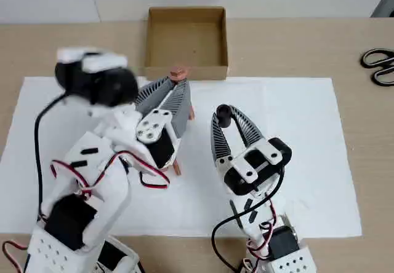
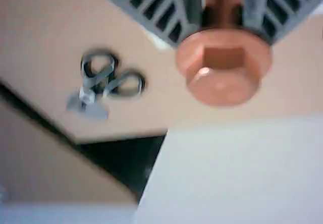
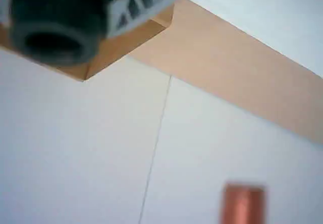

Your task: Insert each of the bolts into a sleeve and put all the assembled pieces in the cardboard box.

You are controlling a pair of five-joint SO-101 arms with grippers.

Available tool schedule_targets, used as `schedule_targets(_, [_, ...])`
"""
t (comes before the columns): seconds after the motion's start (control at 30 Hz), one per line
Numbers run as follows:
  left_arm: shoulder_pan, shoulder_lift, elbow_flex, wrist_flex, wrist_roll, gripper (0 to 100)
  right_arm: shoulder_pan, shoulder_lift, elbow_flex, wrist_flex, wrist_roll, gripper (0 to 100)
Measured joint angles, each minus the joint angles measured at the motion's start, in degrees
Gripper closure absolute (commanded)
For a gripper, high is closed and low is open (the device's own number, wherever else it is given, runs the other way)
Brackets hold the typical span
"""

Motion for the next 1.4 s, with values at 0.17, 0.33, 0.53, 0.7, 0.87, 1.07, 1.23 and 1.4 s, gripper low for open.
schedule_targets(0.17, [0.0,-5.54,14.86,-20.84,-0.09,99,0.0,0.09,0.62,0.09,0.0,99.4])
schedule_targets(0.33, [2.02,-6.24,21.98,-28.57,-0.26,99,0.0,0.09,0.7,0.09,0.0,99.4])
schedule_targets(0.53, [3.69,-2.29,22.15,-30.59,-0.26,99,-0.35,0.09,0.7,3.87,0.0,99.4])
schedule_targets(0.7, [3.69,2.81,20.92,-30.59,-0.26,99,-1.76,0.09,0.7,6.77,0.0,99.4])
schedule_targets(0.87, [3.69,6.68,18.9,-30.07,-0.62,99,-1.93,0.09,0.7,6.77,0.0,99.4])
schedule_targets(1.07, [3.69,6.77,16.26,-24.53,-5.54,99,-2.02,0.09,0.7,6.77,0.0,99.4])
schedule_targets(1.23, [3.69,6.77,16.26,-24.26,-5.98,99,-2.02,0.09,0.7,6.77,0.0,99.4])
schedule_targets(1.4, [6.86,6.77,16.18,-22.24,-6.15,99,-2.02,0.09,0.7,6.77,0.0,99.4])
